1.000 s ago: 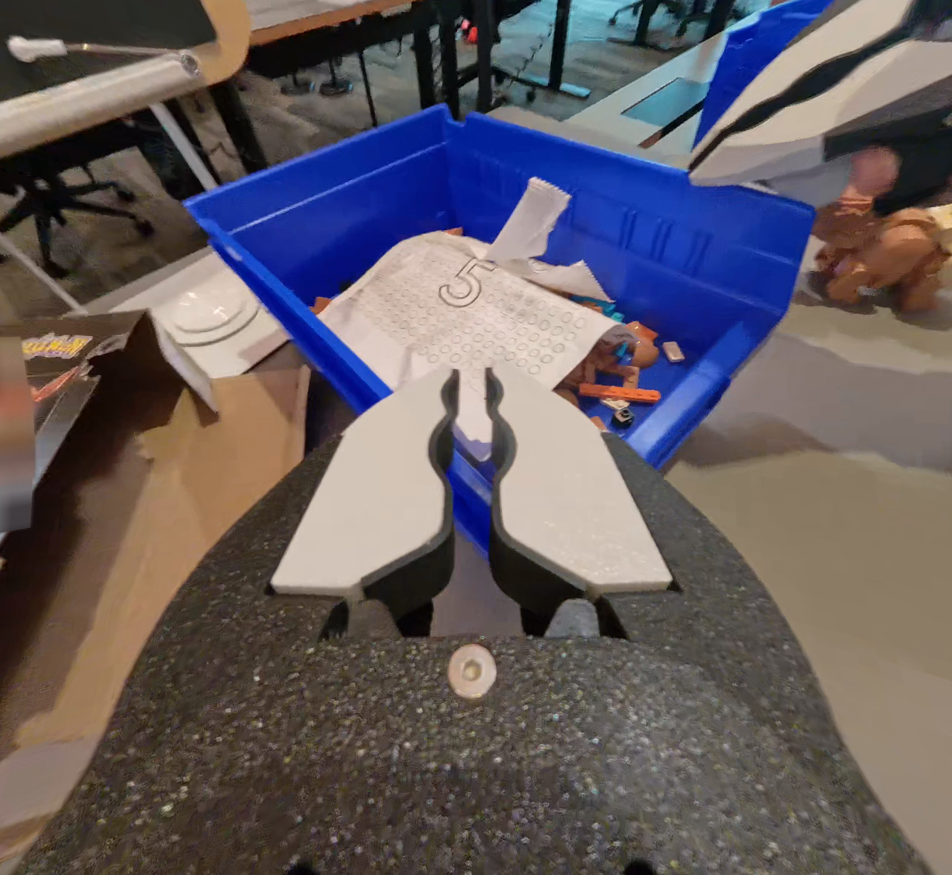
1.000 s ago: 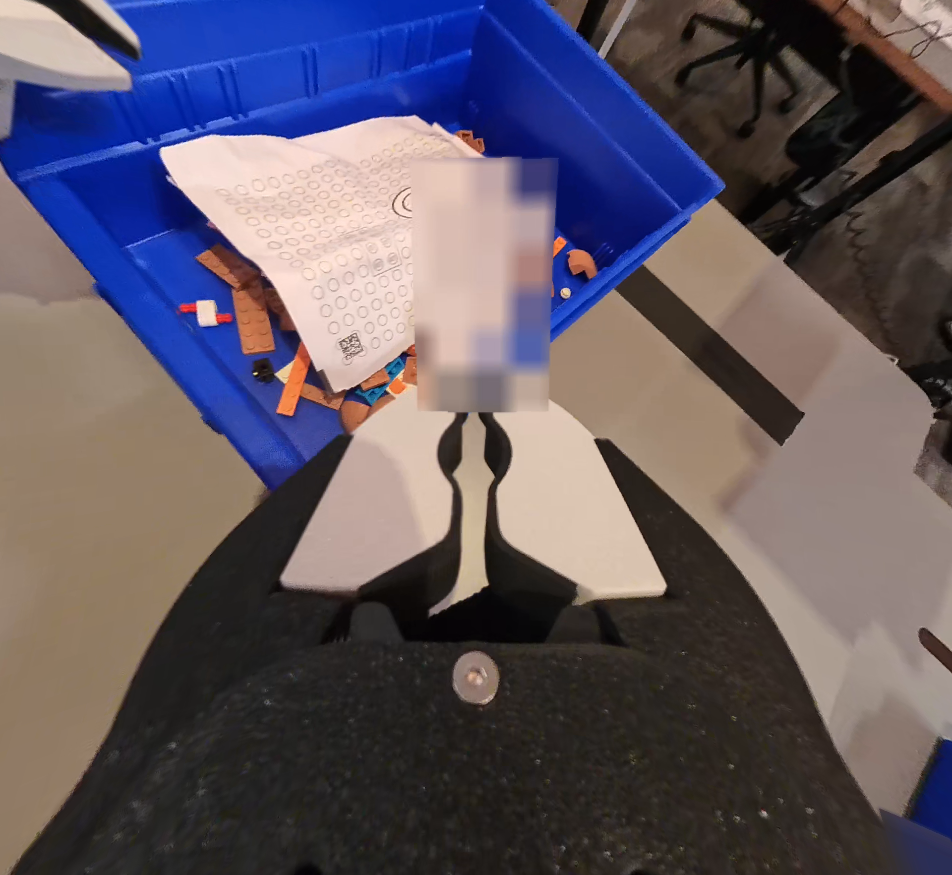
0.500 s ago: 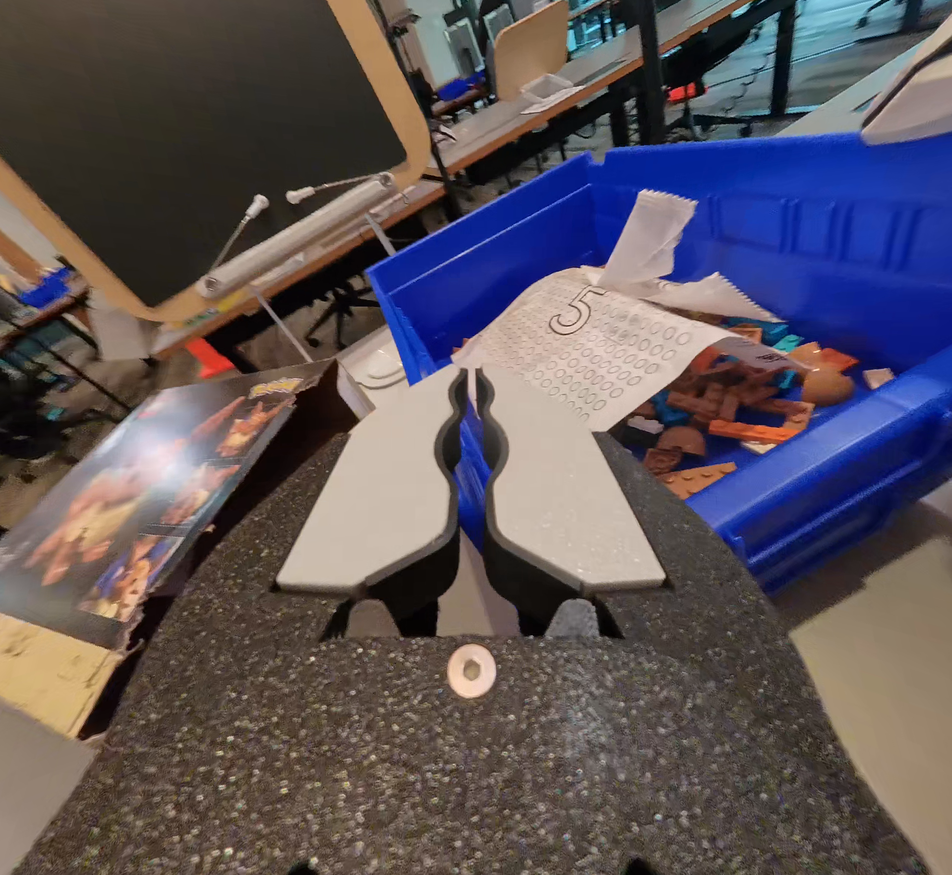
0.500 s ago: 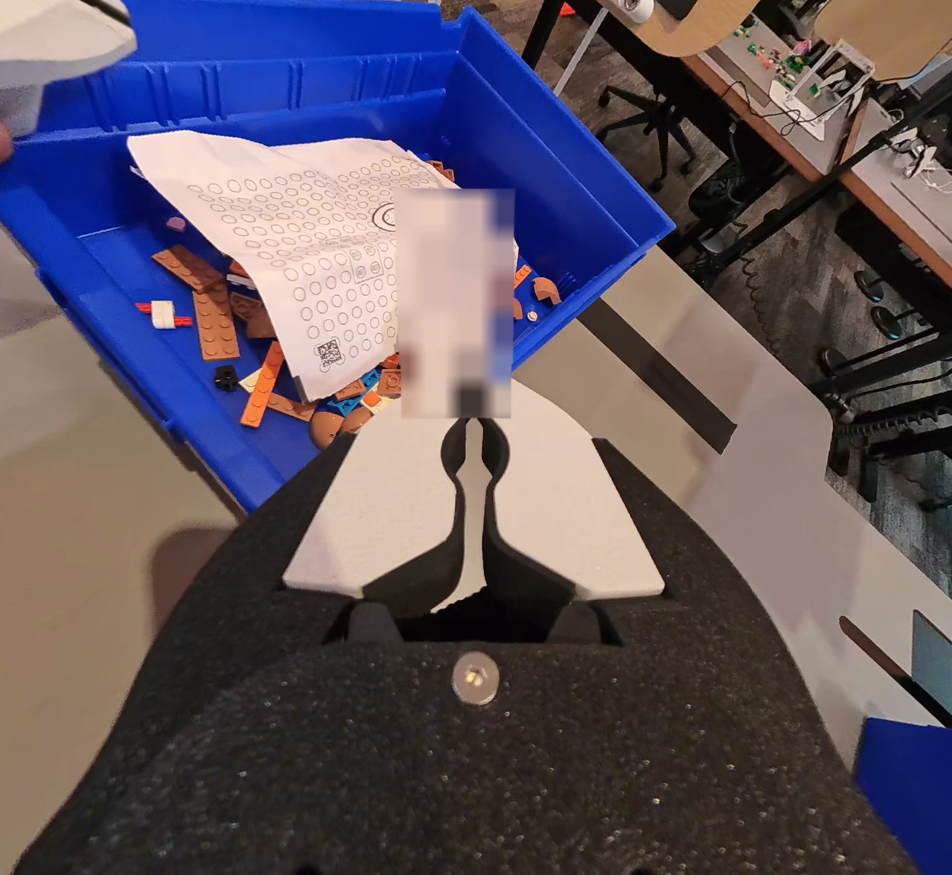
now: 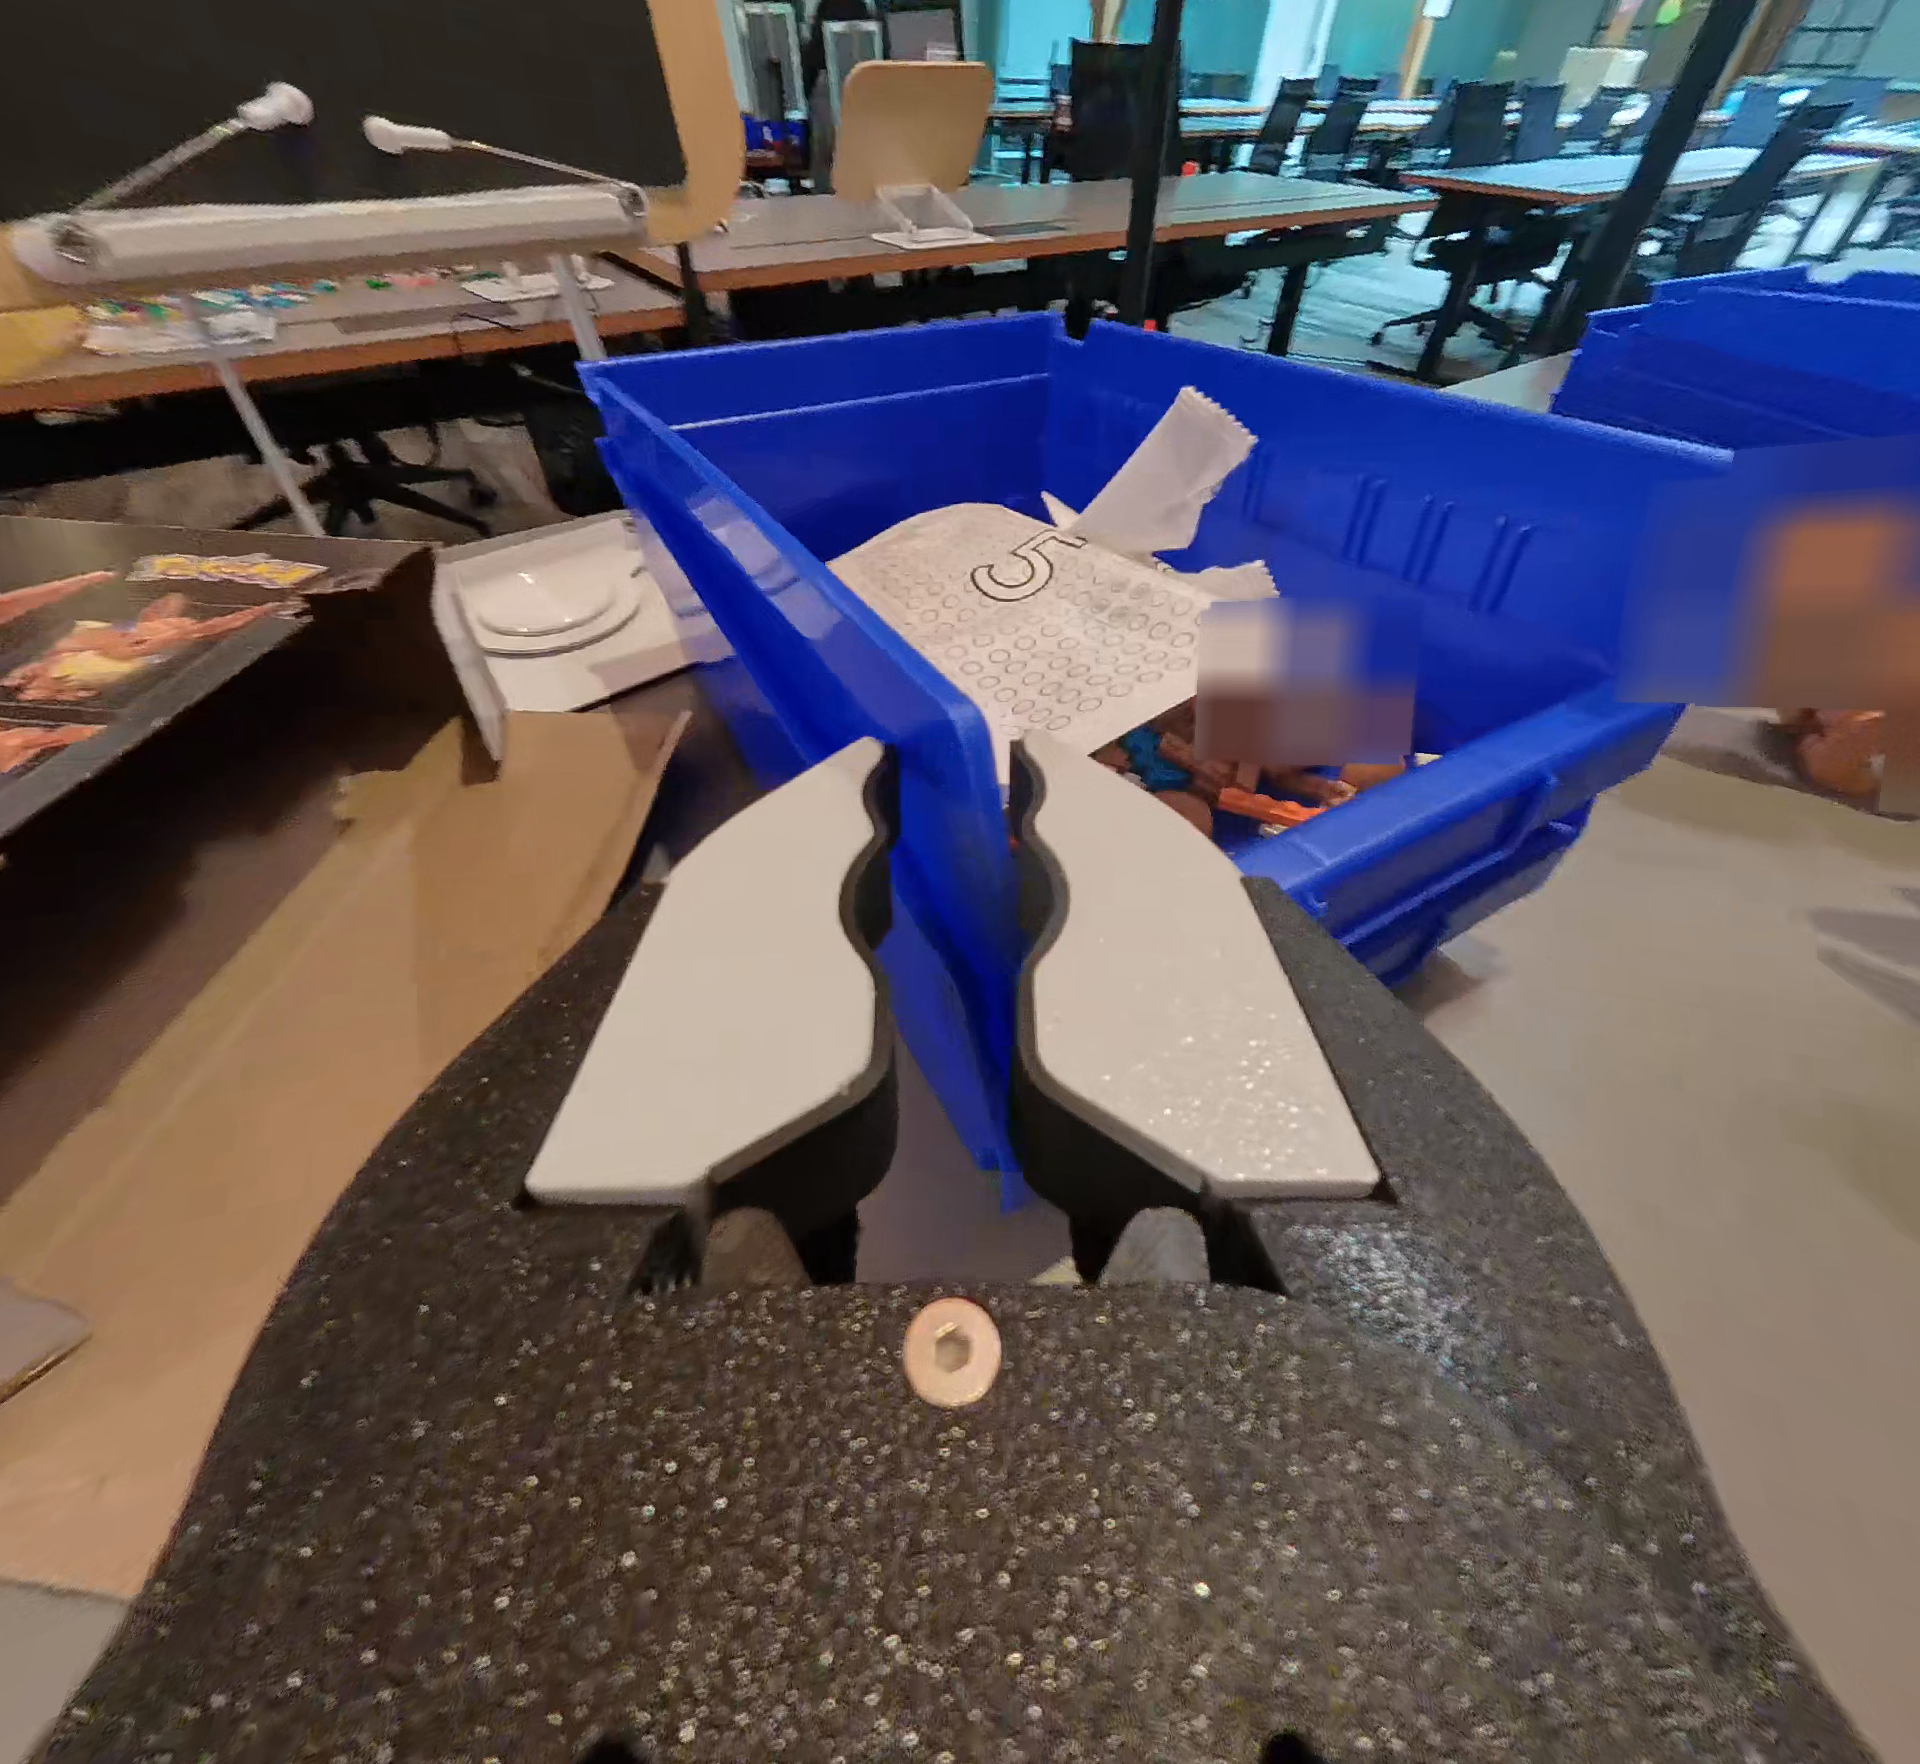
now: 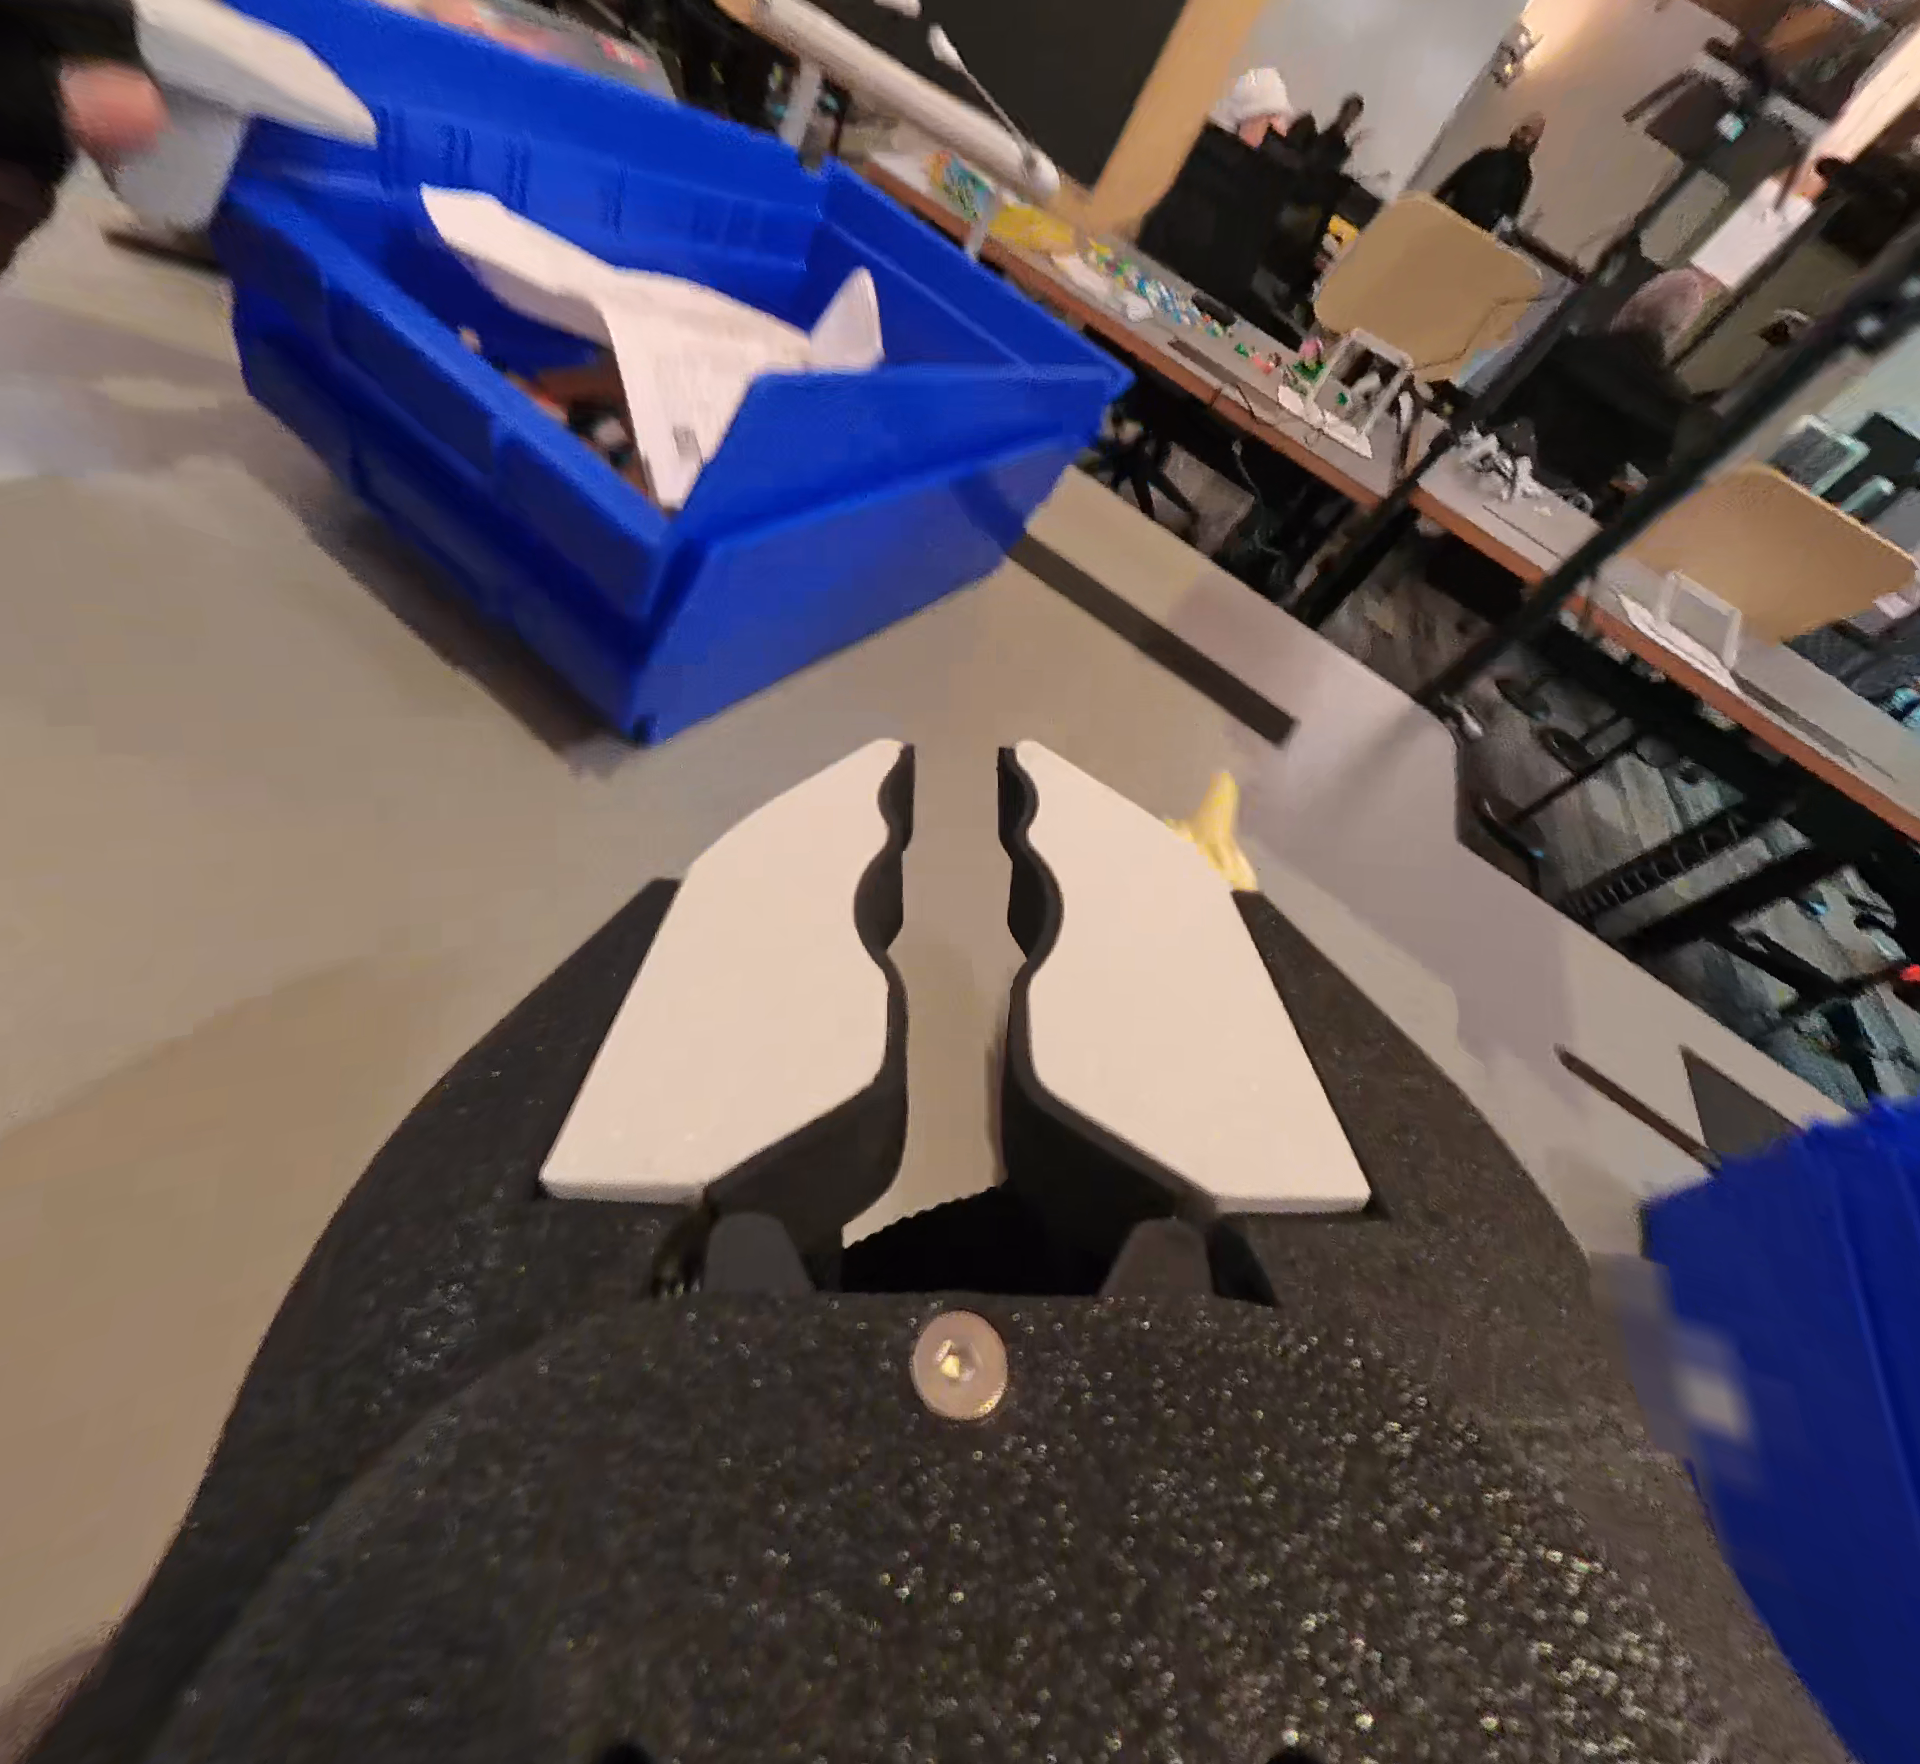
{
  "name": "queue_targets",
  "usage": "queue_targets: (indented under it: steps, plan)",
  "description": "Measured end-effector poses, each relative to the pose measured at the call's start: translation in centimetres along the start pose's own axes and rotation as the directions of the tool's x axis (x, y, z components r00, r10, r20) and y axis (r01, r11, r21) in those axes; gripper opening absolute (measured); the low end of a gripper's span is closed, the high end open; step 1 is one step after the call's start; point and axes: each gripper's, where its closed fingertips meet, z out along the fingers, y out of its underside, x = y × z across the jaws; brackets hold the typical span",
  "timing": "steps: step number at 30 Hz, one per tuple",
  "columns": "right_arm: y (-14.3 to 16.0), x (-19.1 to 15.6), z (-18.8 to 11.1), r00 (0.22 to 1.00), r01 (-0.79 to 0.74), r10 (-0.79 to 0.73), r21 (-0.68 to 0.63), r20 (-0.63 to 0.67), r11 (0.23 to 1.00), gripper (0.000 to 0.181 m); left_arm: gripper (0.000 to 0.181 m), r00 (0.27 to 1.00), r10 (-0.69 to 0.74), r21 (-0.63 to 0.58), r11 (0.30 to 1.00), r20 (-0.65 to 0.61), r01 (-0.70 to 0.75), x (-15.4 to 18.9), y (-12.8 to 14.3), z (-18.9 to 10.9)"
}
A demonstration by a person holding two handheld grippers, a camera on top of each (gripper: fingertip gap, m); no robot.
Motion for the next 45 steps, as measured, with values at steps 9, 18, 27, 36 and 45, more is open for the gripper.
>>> queue_targets:
  steps: [9,18,27,36,45]
  plan:
    - [8.6,11.9,-11.0,0.954,-0.051,-0.007,-0.184,-0.3,0.982,0.015,0.026,0.98,0.169,-0.011,0.985,-0.105,-0.171,4.5,-0.2,3.6]
    - [19.5,26.0,-18.0,0.845,-0.068,-0.134,-0.352,-0.518,0.933,0.03,0.03,0.964,0.222,0.024,0.975,-0.149,-0.221,6.4,-0.1,4.8]
    - [26.5,33.3,-18.7,0.758,0.398,-0.63,-0.643,-0.171,0.654,0.06,0.025,0.942,0.294,0.126,0.953,-0.162,-0.276,6.6,1.5,1.7]
    - [31.5,36.6,-16.7,0.639,0.527,-0.767,-0.759,0.058,0.382,0.051,0.022,0.893,0.428,0.002,0.902,-0.14,-0.432,7.4,5.3,2.4]
    - [31.0,36.5,-16.9,0.672,0.471,-0.737,-0.811,0.076,0.346,0.05,0.022,0.858,0.499,-0.045,0.861,-0.12,-0.507,7.5,6.2,2.6]
